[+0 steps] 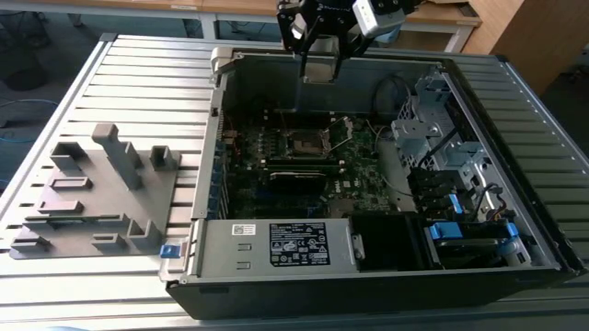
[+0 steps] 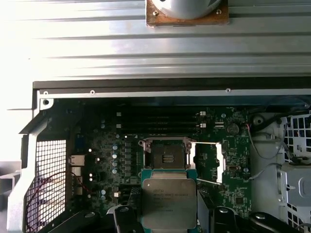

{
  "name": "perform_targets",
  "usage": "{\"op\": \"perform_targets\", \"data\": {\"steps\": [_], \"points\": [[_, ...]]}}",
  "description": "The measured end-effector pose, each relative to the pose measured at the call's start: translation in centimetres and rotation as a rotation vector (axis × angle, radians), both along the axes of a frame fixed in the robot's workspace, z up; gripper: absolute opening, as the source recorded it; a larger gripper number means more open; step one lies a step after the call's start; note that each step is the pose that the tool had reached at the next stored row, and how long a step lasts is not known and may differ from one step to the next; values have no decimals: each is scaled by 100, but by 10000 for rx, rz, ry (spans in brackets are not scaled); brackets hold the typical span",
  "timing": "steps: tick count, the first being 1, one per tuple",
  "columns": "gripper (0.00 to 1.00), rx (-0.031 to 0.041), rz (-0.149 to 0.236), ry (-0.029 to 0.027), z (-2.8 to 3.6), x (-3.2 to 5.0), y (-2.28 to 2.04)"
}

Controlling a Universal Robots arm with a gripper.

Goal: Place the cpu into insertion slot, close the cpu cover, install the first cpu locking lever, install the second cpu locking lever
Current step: 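Place the cpu into insertion slot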

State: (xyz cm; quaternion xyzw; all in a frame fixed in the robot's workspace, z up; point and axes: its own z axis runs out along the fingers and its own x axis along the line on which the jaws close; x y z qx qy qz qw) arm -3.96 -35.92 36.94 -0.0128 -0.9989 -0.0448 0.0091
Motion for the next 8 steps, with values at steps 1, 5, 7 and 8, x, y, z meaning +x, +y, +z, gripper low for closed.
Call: {"op": "perform_targets", "data": {"steps": [1, 5, 7, 8], "points": [[54, -1, 0, 0, 0, 0, 0], [54, 1, 0, 0, -2, 0, 0], [54, 4, 0, -2, -9, 0, 0], [54, 3, 0, -1, -12, 0, 0]]}}
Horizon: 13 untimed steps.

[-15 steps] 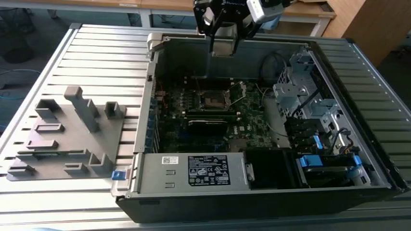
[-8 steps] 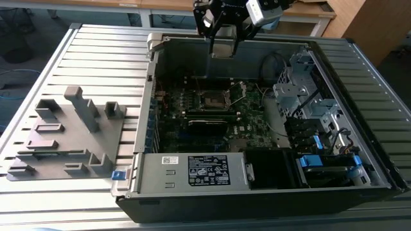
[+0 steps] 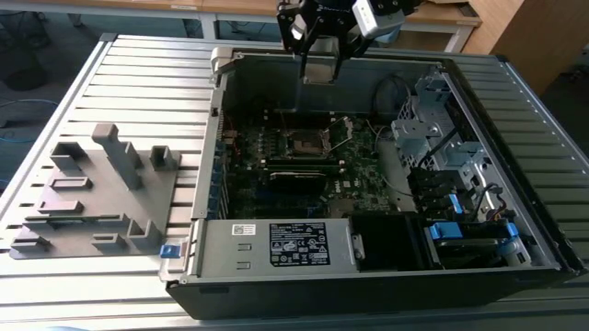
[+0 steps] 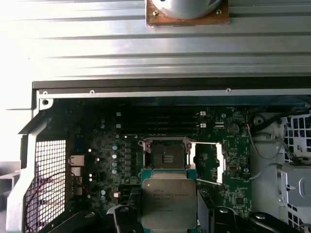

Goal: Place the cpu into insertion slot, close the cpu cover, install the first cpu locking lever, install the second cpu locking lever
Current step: 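Place the cpu into insertion slot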

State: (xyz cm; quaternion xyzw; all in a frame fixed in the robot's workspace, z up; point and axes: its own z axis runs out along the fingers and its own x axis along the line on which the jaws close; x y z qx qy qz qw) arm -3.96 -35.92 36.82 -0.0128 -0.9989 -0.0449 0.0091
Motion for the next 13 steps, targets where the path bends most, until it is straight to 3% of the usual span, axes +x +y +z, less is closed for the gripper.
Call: {"op": "perform_targets", "data": {"steps": [13], "points": [[54, -2, 0, -1, -27, 0, 0]]}}
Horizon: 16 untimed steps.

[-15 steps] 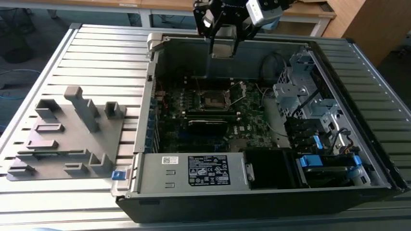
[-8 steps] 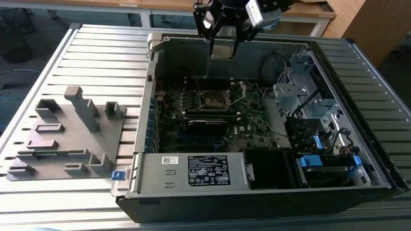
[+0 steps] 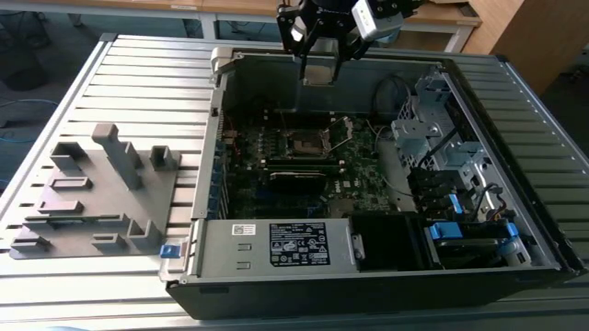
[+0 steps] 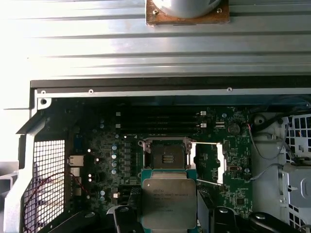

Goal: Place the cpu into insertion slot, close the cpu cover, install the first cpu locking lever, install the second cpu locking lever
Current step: 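Place the cpu into insertion slot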

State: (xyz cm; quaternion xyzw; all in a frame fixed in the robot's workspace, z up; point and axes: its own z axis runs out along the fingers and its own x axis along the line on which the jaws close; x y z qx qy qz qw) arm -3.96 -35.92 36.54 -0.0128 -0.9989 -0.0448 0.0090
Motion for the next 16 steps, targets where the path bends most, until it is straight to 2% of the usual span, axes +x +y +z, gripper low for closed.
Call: {"op": "perform_targets", "data": {"steps": [16], "points": [[54, 0, 0, 0, -50, 0, 0]]}}
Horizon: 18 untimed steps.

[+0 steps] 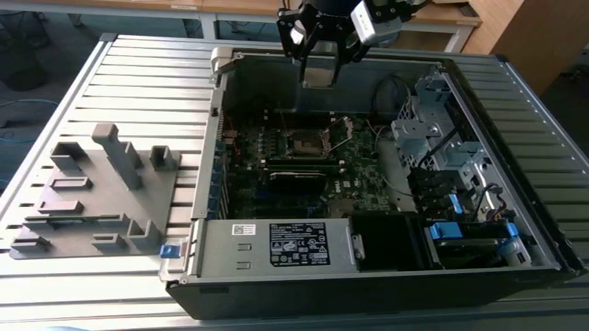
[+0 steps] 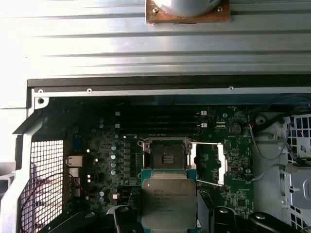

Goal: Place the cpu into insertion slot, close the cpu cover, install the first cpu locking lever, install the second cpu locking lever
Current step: 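Place the cpu into insertion slot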

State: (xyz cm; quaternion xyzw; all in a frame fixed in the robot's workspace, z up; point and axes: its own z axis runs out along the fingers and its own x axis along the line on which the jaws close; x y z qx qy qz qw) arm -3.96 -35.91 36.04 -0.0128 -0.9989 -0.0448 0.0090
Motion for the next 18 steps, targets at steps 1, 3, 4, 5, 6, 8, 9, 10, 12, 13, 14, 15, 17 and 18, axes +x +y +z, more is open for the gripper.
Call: {"op": "perform_targets", "data": {"steps": [1, 3, 4, 5, 6, 8, 9, 10, 12, 13, 14, 15, 17, 18], "points": [[54, -1, 0, 0, -3, 0, 0], [54, -2, 0, 0, -3, 0, 0], [54, -2, 0, 1, -3, 0, 0], [54, 0, 0, 0, -4, 0, 0], [54, 0, 0, 0, -5, 0, 0], [54, 0, 0, 0, -5, 0, 0], [54, 0, 0, 0, -6, 0, 0], [54, 2, 0, -1, -11, 0, 0], [54, 1, 0, 0, -23, 0, 0], [54, 1, 0, -1, -30, 0, 0], [54, 1, 0, -1, -37, 0, 0], [54, 1, 0, 0, -45, 0, 0], [54, -1, 0, 0, -57, 0, 0], [54, -2, 0, 1, -58, 0, 0]]}}
